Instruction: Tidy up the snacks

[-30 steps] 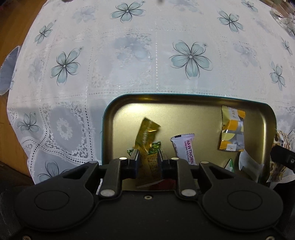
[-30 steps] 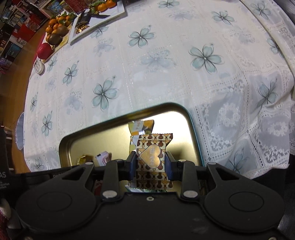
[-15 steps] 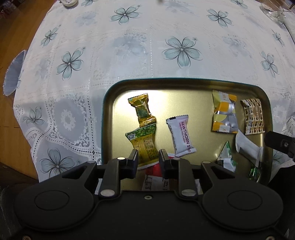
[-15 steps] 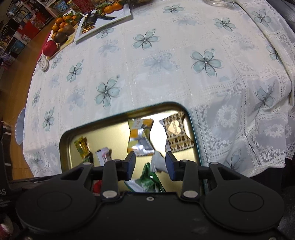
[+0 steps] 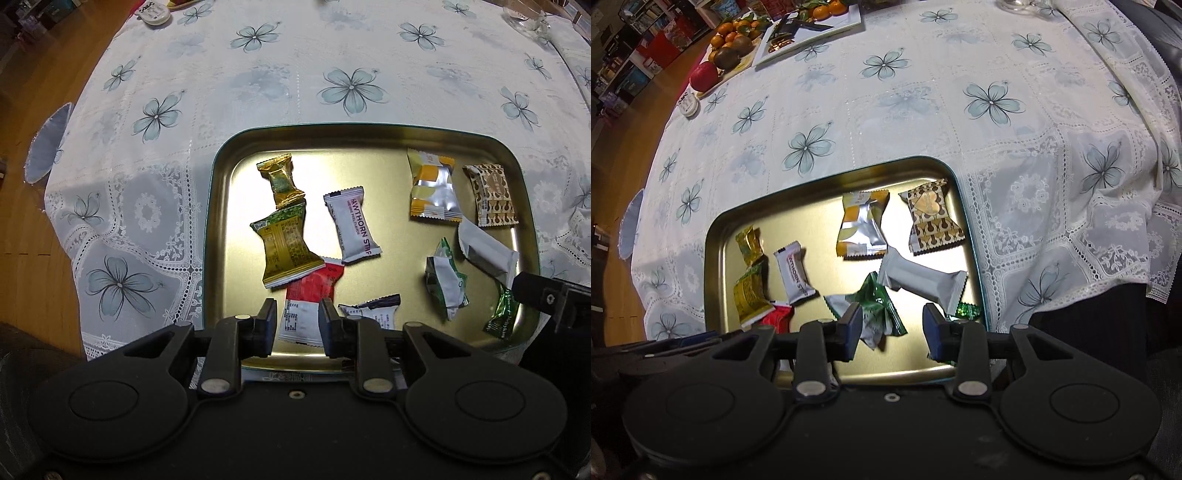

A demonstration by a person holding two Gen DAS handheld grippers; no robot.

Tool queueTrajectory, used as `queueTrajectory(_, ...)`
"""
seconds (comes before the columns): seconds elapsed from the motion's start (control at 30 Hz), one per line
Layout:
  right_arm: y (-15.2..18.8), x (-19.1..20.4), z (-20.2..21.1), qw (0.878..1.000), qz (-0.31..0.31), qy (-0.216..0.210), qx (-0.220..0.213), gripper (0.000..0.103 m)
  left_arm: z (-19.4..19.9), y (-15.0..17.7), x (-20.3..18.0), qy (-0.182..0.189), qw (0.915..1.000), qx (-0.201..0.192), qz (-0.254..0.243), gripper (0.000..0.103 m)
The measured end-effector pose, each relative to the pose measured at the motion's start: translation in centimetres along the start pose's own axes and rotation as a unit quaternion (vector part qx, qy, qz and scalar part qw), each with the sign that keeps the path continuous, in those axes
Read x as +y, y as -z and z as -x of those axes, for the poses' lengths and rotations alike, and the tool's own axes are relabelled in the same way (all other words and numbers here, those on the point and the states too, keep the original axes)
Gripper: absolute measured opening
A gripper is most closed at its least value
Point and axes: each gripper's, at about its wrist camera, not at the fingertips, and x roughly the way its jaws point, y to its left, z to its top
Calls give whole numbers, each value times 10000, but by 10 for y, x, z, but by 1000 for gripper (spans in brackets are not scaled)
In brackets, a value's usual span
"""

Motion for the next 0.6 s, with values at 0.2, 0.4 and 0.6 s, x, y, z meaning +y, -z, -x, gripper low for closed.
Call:
queueTrajectory(0.2, 24, 0, 6, 9997, 152, 81, -183, 38, 7, 23, -2, -58, 9998, -201, 12, 35)
queueTrajectory(0.4, 47, -1, 10, 9992, 208, 108, -334, 38, 14, 42, -1, -16, 9991, -416, 80, 35)
queueTrajectory(0.6, 68, 0, 17, 9980, 325, 157, -520, 38, 21, 59, -1, -25, 9981, -616, 85, 35)
